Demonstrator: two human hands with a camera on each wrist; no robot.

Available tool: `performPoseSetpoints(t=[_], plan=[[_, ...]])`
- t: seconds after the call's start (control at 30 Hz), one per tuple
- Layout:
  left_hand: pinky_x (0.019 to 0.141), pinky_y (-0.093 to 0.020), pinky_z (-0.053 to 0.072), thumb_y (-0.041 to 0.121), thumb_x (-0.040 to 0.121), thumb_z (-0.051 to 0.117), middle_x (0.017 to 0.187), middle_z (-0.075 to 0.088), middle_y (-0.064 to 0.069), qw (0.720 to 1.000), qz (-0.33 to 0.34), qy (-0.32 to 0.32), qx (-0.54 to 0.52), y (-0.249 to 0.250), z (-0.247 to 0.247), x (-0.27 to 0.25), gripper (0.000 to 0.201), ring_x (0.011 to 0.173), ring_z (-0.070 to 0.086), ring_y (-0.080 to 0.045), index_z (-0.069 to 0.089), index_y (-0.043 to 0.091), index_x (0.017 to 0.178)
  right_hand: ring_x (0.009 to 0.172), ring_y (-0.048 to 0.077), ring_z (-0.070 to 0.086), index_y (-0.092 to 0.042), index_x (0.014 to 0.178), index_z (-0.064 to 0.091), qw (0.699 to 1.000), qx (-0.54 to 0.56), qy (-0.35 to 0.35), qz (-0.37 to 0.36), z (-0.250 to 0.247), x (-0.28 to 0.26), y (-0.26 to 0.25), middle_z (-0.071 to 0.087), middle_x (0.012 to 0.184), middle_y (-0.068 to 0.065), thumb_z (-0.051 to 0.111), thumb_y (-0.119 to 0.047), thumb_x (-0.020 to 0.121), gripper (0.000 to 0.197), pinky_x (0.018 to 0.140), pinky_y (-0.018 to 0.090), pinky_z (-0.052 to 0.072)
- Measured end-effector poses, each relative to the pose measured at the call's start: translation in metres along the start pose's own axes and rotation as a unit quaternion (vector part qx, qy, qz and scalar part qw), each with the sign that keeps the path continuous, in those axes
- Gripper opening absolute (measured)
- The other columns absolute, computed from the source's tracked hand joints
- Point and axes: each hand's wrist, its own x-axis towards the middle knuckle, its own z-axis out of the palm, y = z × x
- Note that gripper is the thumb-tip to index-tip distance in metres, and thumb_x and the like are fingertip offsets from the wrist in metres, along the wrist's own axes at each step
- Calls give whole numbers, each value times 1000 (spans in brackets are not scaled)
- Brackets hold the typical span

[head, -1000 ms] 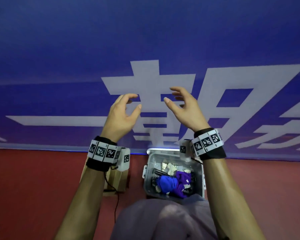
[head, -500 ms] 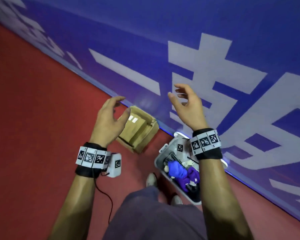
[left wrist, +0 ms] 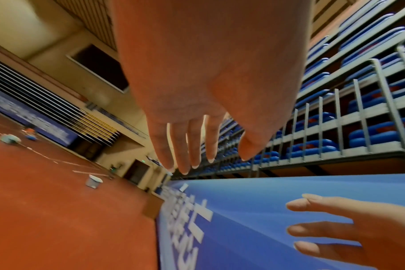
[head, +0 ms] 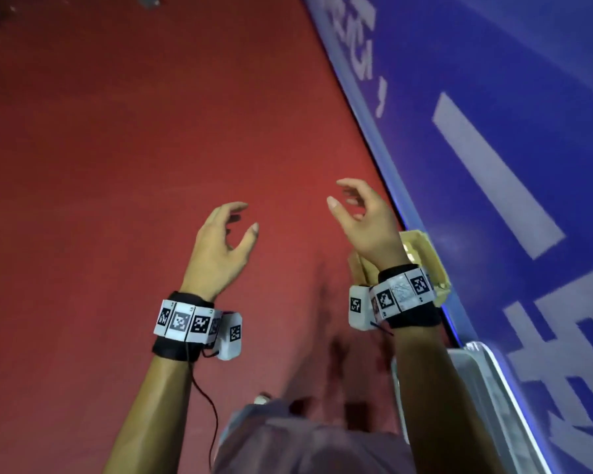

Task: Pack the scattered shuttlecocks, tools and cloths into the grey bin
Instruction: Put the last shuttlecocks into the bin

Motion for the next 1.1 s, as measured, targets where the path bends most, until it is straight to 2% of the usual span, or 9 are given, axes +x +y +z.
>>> performPoseSetpoints(t=[0.17, 0.33, 0.47, 0.63, 0.87, 1.0, 1.1], plan=[[101, -37, 52, 35, 97, 66, 129, 61, 8, 991, -83, 103, 35, -99, -121, -20, 38, 116, 60, -7, 58, 23, 133, 110, 2, 63, -35, 123, 64, 993, 22, -104, -43, 163, 37, -57, 66, 120, -10, 70, -41, 92, 32, 94, 37, 56], [101, -42, 52, 36, 97, 64, 129, 62, 8, 963, -175, 187, 83, -187, -236, -67, 38, 116, 61, -8, 57, 23, 133, 113, 1, 62, -37, 124, 63, 969, 32, -231, -88, 324, 40, -111, 65, 122, -12, 71, -41, 92, 33, 97, 37, 55], [100, -41, 52, 34, 97, 65, 128, 62, 7, 927, -256, 256, 97, -236, -291, -111, 38, 114, 61, -10, 57, 24, 133, 114, -1, 61, -39, 126, 61, 935, 39, -331, -123, 433, 31, -144, 64, 124, -12, 71, -42, 92, 35, 98, 35, 54], [99, -42, 53, 33, 97, 66, 128, 62, 6, 881, -344, 309, 99, -292, -325, -142, 38, 114, 61, -10, 58, 24, 132, 115, -2, 60, -37, 129, 60, 888, 38, -432, -152, 547, 22, -162, 62, 126, -13, 71, -41, 93, 38, 98, 33, 53], [99, -39, 52, 34, 98, 65, 129, 62, 5, 832, -397, 362, 136, -376, -391, -104, 38, 115, 60, -10, 57, 22, 133, 117, 1, 59, -40, 129, 58, 834, 52, -516, -187, 709, 72, -187, 61, 126, -12, 69, -46, 92, 39, 102, 40, 52], [100, -41, 53, 35, 97, 64, 128, 62, 5, 802, -422, 393, 158, -429, -445, -55, 38, 115, 60, -10, 57, 22, 132, 118, 3, 57, -38, 130, 57, 799, 63, -555, -224, 813, 120, -234, 59, 124, -10, 68, -49, 91, 43, 104, 41, 50], [101, -40, 52, 34, 98, 64, 129, 62, 5, 789, -432, 402, 172, -449, -478, -29, 38, 116, 60, -9, 57, 22, 133, 117, 3, 57, -36, 130, 59, 788, 82, -562, -238, 865, 142, -266, 60, 123, -10, 69, -46, 92, 41, 103, 38, 50]])
